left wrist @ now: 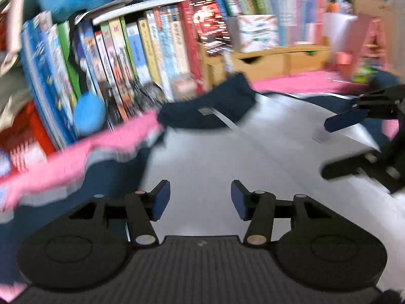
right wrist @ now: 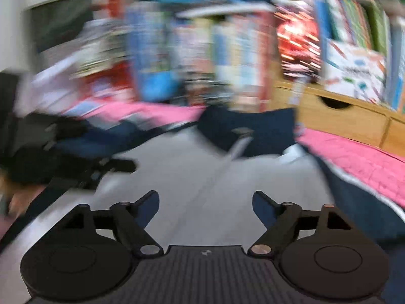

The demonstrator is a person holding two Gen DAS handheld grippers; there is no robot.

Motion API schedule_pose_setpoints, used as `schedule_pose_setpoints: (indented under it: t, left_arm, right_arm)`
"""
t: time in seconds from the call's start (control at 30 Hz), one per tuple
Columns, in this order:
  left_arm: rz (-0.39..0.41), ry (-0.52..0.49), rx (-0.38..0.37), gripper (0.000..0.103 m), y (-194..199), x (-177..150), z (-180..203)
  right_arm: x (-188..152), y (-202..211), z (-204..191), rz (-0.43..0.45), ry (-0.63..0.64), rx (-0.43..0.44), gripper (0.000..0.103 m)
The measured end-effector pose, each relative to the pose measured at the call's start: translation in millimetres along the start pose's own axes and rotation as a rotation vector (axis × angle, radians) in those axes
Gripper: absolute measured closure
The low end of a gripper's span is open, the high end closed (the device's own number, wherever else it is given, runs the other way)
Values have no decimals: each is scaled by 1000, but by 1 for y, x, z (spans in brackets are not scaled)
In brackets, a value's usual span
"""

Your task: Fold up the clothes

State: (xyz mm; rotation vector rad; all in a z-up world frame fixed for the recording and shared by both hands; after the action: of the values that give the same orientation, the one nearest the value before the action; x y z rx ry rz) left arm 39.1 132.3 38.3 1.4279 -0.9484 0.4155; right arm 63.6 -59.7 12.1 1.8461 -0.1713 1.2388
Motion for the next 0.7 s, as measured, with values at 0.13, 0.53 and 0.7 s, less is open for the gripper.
schedule_pose_setpoints:
  t: [0.13, 0.53, 0.7]
  left_arm:
    - [-18, -9, -101, 46, 53, -60, 25]
    - [-25, 107, 85, 7, 101, -126, -18]
    - [-19, 114, 125, 9, 100, -96, -17]
  right_arm:
    - [-67, 72, -67, 79, 203, 177, 4]
    - [-185, 174, -9, -12, 38, -41, 1]
    - [-176, 219, 42, 80, -226, -163, 0]
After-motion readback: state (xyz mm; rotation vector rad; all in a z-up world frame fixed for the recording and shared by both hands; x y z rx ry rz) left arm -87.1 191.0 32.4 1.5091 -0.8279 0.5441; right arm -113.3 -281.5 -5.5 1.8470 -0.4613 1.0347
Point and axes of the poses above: each gripper's, at about its wrist camera, not at the fingertips, and y roughly against the way its jaws point, z to its right, x to its top, the point moved 4 cm from there along -y, roughly the way its jaws point, and after that the axes turned 2 degrees about -y, right-handed, at the moved point
